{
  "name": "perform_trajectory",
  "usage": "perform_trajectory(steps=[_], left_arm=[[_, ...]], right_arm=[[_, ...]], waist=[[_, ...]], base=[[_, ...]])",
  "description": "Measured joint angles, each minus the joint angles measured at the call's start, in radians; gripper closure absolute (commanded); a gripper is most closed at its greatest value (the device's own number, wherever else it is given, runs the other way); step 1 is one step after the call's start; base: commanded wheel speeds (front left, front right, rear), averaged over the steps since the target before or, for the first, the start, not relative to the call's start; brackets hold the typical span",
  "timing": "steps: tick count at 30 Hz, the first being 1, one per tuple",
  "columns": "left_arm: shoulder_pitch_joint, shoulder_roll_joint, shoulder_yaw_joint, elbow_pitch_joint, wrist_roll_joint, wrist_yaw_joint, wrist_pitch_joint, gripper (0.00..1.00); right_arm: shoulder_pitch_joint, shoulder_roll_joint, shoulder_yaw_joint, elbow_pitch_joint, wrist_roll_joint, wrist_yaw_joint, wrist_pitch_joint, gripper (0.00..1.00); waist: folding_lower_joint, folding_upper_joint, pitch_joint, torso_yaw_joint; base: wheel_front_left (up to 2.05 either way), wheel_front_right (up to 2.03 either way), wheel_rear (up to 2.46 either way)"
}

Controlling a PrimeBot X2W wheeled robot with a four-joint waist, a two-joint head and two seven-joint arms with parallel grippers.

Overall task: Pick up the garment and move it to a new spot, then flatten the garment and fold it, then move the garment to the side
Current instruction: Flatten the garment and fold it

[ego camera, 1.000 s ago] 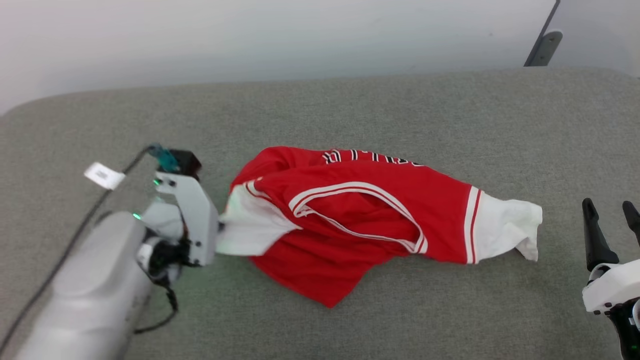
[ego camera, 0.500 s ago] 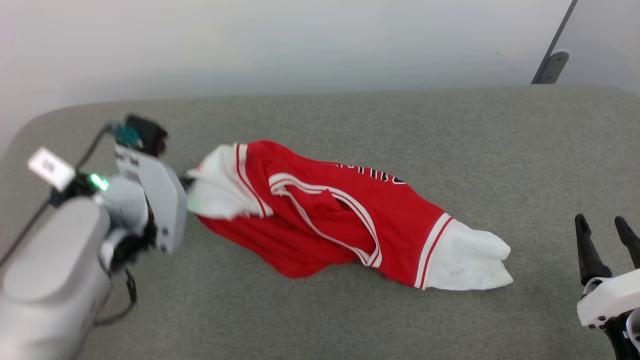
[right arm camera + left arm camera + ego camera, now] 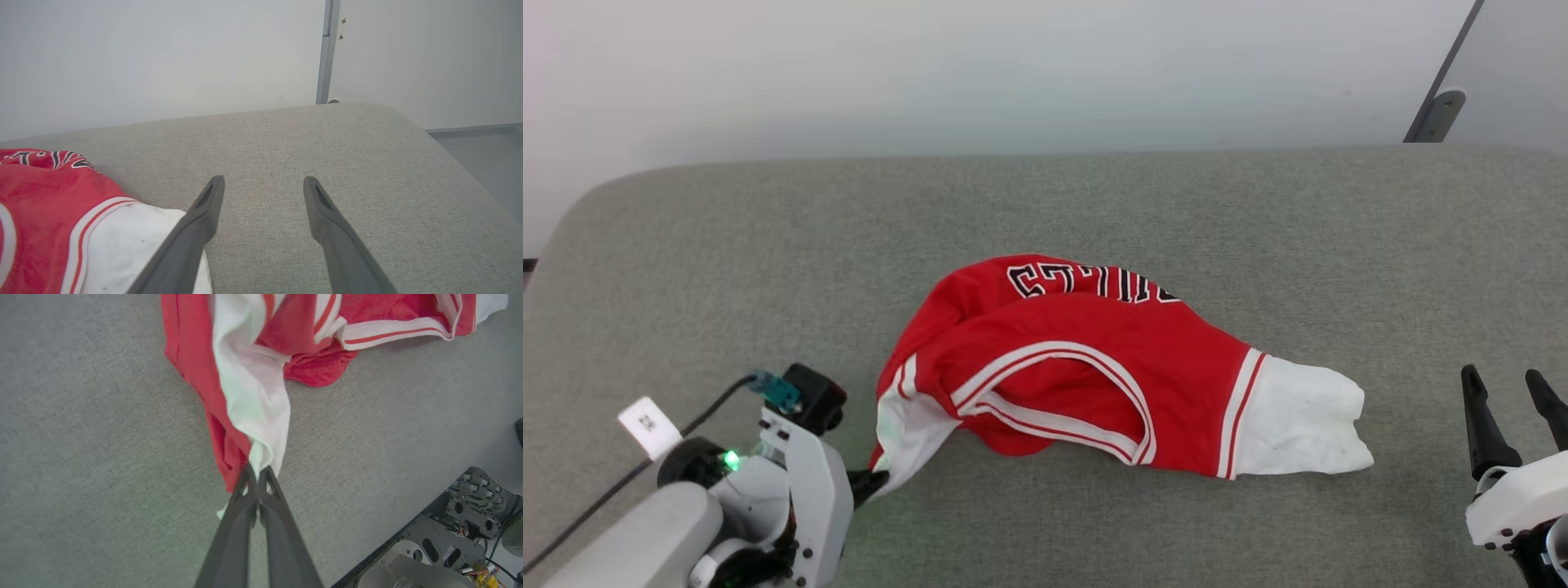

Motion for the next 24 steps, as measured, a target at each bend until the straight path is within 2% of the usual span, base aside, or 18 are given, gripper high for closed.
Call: perform_trajectory(steps=[1, 3, 4, 5, 10, 16, 19, 24], left_arm=[[0.003, -0.005, -0.002, 0.010, -0.001, 0.001, 0.000, 0.96], [0.004, -0.019, 0.000, 0.033, -0.015, 0.008, 0.003, 0.58], [0.003, -0.024, 0.000, 0.048, -0.016, 0.012, 0.004, 0.11], [0.002, -0.029, 0.001, 0.059, -0.018, 0.014, 0.005, 0.00], [-0.031, -0.039, 0.011, 0.093, -0.038, 0.023, 0.033, 0.00], [-0.097, -0.024, 0.024, 0.069, -0.043, 0.036, 0.086, 0.00], [-0.152, -0.014, 0.023, 0.055, -0.013, 0.031, 0.092, 0.00], [-0.220, -0.032, -0.005, 0.080, 0.035, 0.016, 0.080, 0.00]], right_arm=[[0.000, 0.000, 0.001, 0.001, 0.000, 0.000, 0.001, 0.00], [-0.001, 0.002, 0.002, 0.003, 0.000, 0.000, 0.003, 0.00], [-0.003, 0.003, 0.003, 0.004, 0.001, 0.000, 0.005, 0.00], [-0.004, 0.004, 0.005, 0.005, 0.002, 0.000, 0.005, 0.00], [-0.008, 0.005, 0.014, 0.010, 0.005, 0.000, 0.007, 0.00], [-0.010, 0.004, 0.012, 0.010, 0.007, 0.000, 0.004, 0.00], [-0.014, 0.004, 0.011, 0.012, 0.008, 0.000, 0.003, 0.00], [-0.029, 0.004, 0.021, 0.015, 0.009, 0.000, -0.001, 0.00]], waist=[[0.0000, 0.0000, 0.002, 0.002], [0.0000, 0.0000, 0.005, 0.005], [0.0000, 0.0000, 0.006, 0.006], [0.0000, 0.0000, 0.007, 0.006], [0.0000, 0.0000, 0.010, 0.004], [0.0000, 0.0000, 0.013, 0.003], [0.0001, 0.0000, 0.017, 0.003], [0.0000, 0.0000, 0.024, -0.004]], base=[[0.00, 0.00, 0.00], [0.00, 0.00, 0.00], [0.00, 0.00, 0.00], [0.00, 0.00, 0.00], [0.00, 0.00, 0.00], [0.00, 0.00, 0.00], [0.00, 0.00, 0.00], [0.00, 0.00, 0.00]])
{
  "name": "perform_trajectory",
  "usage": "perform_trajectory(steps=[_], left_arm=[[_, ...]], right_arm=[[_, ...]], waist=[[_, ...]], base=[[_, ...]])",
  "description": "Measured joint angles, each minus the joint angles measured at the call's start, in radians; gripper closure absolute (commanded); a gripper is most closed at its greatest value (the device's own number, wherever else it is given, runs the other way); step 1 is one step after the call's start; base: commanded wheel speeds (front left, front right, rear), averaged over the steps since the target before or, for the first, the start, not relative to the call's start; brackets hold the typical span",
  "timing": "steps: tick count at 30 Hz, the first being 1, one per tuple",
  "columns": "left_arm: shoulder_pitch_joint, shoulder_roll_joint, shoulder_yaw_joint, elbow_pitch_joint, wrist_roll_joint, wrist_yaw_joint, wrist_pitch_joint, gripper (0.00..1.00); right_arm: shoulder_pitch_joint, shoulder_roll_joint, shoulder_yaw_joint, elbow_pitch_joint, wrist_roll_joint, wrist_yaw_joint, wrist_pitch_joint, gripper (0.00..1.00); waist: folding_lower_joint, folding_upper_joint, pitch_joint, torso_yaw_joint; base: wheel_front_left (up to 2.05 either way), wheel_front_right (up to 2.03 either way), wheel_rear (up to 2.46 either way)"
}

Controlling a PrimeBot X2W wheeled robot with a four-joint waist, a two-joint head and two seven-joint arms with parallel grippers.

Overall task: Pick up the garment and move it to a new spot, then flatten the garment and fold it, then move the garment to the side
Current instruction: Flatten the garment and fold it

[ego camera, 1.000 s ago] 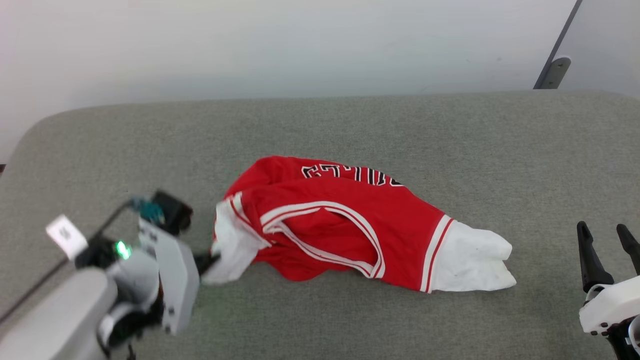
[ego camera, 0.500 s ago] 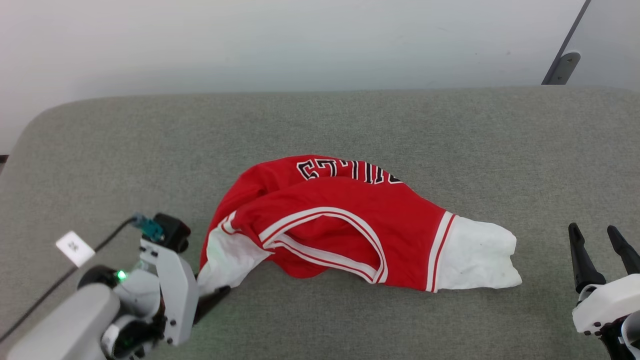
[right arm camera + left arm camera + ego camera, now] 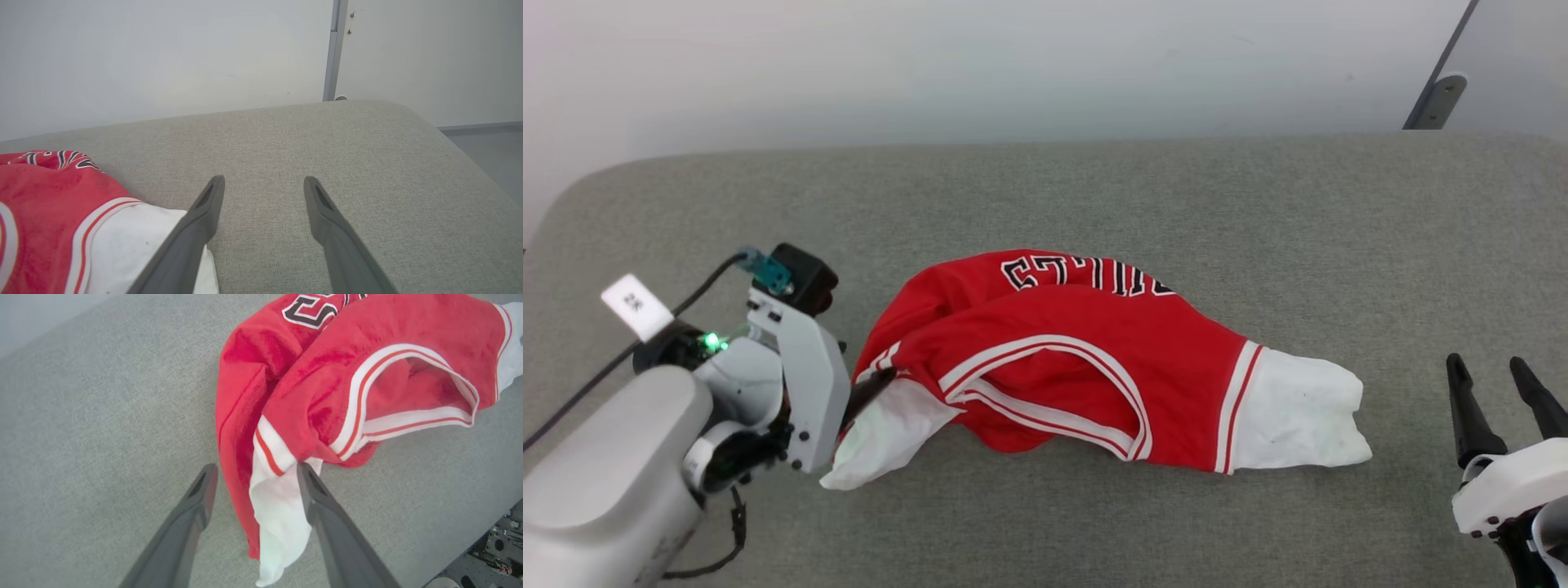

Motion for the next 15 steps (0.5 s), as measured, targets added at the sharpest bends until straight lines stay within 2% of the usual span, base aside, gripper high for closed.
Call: perform_trajectory(steps=[6, 7, 8, 9, 10, 15], left_arm=[[-0.035, -0.023, -0.057, 0.072, 0.017, -0.012, -0.012, 0.00], [-0.039, -0.026, -0.067, 0.081, 0.015, -0.012, -0.012, 0.13], [-0.042, -0.028, -0.075, 0.091, 0.007, -0.013, -0.011, 0.53], [-0.044, -0.031, -0.083, 0.100, 0.001, -0.013, -0.009, 0.79], [-0.045, -0.032, -0.090, 0.104, -0.004, -0.016, -0.012, 1.00], [-0.072, -0.022, -0.140, 0.085, -0.031, -0.016, -0.019, 1.00]], right_arm=[[-0.006, -0.003, 0.017, 0.010, 0.011, 0.000, -0.006, 0.00], [-0.007, -0.004, 0.018, 0.011, 0.012, 0.000, -0.008, 0.00], [-0.009, -0.005, 0.019, 0.012, 0.014, 0.000, -0.010, 0.00], [-0.011, -0.007, 0.020, 0.012, 0.014, 0.000, -0.014, 0.00], [-0.012, -0.009, 0.020, 0.012, 0.014, 0.000, -0.016, 0.00], [-0.014, -0.014, 0.025, 0.012, 0.012, 0.000, -0.035, 0.00]], waist=[[0.0000, 0.0000, 0.005, -0.019], [-0.0001, 0.0000, 0.006, -0.022], [0.0000, 0.0000, 0.006, -0.025], [0.0000, 0.0000, 0.006, -0.028], [0.0000, 0.0000, 0.006, -0.030], [0.0000, 0.0000, 0.003, -0.037]], base=[[0.00, 0.00, 0.00], [0.00, 0.00, 0.00], [0.00, 0.00, 0.00], [0.00, 0.00, 0.00], [0.00, 0.00, 0.00], [0.00, 0.00, 0.00]])
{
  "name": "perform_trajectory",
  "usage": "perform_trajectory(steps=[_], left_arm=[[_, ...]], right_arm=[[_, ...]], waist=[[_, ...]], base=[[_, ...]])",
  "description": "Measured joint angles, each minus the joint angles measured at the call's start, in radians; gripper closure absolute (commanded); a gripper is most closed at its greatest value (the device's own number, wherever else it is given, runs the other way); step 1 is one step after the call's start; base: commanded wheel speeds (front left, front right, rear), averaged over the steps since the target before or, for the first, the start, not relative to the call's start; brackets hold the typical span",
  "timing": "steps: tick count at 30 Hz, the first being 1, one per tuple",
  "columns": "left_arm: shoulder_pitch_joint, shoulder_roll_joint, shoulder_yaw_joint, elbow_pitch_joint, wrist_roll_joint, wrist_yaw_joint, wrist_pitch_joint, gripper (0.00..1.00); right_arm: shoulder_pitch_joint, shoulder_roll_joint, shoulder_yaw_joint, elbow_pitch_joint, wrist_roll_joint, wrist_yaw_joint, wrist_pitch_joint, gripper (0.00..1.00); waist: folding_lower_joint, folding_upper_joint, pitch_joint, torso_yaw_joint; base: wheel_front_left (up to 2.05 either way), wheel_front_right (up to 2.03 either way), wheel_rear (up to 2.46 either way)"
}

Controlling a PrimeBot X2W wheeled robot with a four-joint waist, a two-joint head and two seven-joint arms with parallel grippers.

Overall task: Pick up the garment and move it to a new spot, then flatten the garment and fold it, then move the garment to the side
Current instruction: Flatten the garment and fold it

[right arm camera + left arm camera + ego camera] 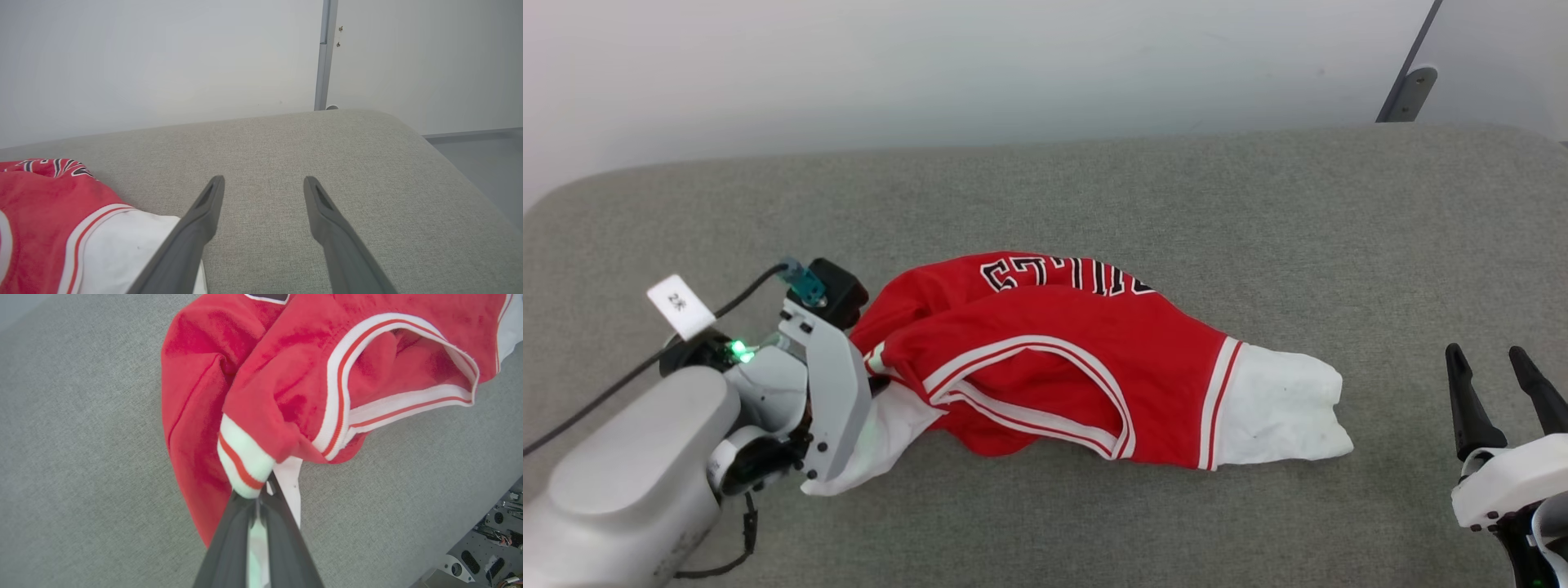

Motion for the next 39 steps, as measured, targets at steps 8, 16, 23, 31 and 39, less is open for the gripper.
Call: perform_trajectory(steps=[8, 16, 23, 31, 39], left_arm=[[-0.064, 0.039, -0.071, -0.084, -0.030, 0.000, -0.025, 1.00], [-0.075, 0.118, -0.162, -0.283, -0.094, 0.000, 0.041, 1.00], [0.001, 0.143, -0.241, -0.377, -0.115, 0.000, 0.101, 1.00], [0.077, 0.073, -0.279, -0.232, -0.123, 0.004, 0.052, 0.00], [0.086, 0.069, -0.213, -0.164, -0.220, 0.050, 0.040, 0.00]], right_arm=[[0.001, -0.003, -0.001, -0.001, -0.003, 0.000, -0.015, 0.00], [0.011, -0.004, -0.008, -0.002, -0.009, 0.000, -0.018, 0.00], [0.014, 0.003, -0.015, -0.008, -0.012, 0.000, -0.014, 0.00], [0.001, 0.006, -0.008, 0.003, -0.009, 0.000, -0.009, 0.00], [-0.002, 0.005, -0.007, 0.006, -0.002, 0.000, -0.008, 0.00]], waist=[[0.0000, 0.0000, -0.015, 0.006], [0.0000, 0.0000, -0.024, 0.019], [0.0000, 0.0000, -0.012, 0.030], [0.0000, 0.0000, 0.003, 0.039], [0.0000, 0.0000, -0.006, 0.042]], base=[[0.00, 0.00, 0.00], [0.00, 0.00, 0.00], [0.00, 0.00, 0.00], [0.00, 0.00, 0.00], [0.00, 0.00, 0.00]])
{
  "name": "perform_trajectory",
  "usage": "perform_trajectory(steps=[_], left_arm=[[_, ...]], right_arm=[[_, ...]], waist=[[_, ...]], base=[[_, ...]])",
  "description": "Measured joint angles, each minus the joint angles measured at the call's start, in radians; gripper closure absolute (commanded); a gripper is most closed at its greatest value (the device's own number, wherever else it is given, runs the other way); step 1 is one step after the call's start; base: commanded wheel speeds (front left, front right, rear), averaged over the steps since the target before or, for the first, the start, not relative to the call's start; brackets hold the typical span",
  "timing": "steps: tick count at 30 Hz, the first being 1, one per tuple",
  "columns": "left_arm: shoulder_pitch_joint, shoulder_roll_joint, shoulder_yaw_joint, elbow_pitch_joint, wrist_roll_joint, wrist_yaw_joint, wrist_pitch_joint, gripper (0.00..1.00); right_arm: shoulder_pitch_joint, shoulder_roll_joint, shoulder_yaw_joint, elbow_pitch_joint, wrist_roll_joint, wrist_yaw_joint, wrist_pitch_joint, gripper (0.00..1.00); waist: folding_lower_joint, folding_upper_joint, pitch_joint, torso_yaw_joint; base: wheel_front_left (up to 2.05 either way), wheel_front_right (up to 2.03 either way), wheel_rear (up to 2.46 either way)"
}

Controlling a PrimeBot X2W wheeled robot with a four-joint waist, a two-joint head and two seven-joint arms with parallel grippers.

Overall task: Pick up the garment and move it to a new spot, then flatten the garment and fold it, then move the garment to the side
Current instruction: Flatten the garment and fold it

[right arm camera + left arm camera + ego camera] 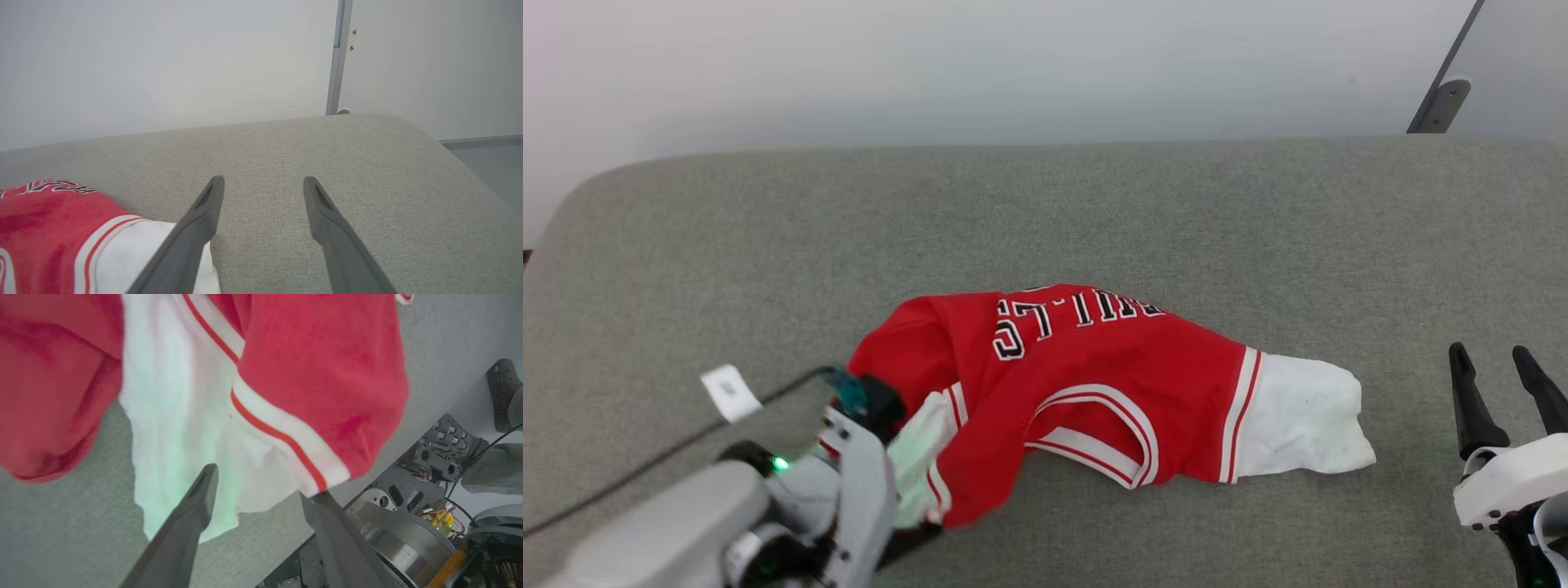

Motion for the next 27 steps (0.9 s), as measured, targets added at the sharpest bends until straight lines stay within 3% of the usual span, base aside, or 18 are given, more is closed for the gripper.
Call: perform_trajectory(steps=[9, 14, 24, 27], left_arm=[[-0.044, 0.084, 0.107, -0.047, -0.071, 0.097, -0.009, 0.00], [-0.033, 0.092, 0.130, -0.061, -0.137, 0.100, 0.001, 0.00], [-0.037, 0.098, 0.126, -0.066, -0.116, 0.132, 0.011, 0.00], [-0.030, 0.074, 0.111, -0.034, -0.116, 0.131, 0.014, 0.00]], right_arm=[[0.016, -0.001, -0.002, -0.006, -0.002, 0.000, 0.000, 0.00], [0.019, 0.003, 0.002, -0.012, -0.010, 0.000, 0.005, 0.00], [0.028, 0.000, 0.002, -0.012, -0.010, 0.000, 0.010, 0.00], [0.028, 0.000, 0.003, -0.013, -0.010, 0.000, 0.013, 0.00]], waist=[[0.0000, 0.0000, -0.031, -0.001], [0.0000, 0.0000, -0.045, -0.007], [0.0000, 0.0000, -0.052, -0.015], [0.0000, 0.0000, -0.048, -0.014]], base=[[0.00, 0.00, 0.00], [0.00, 0.00, 0.00], [0.00, 0.00, 0.00], [0.00, 0.00, 0.00]])
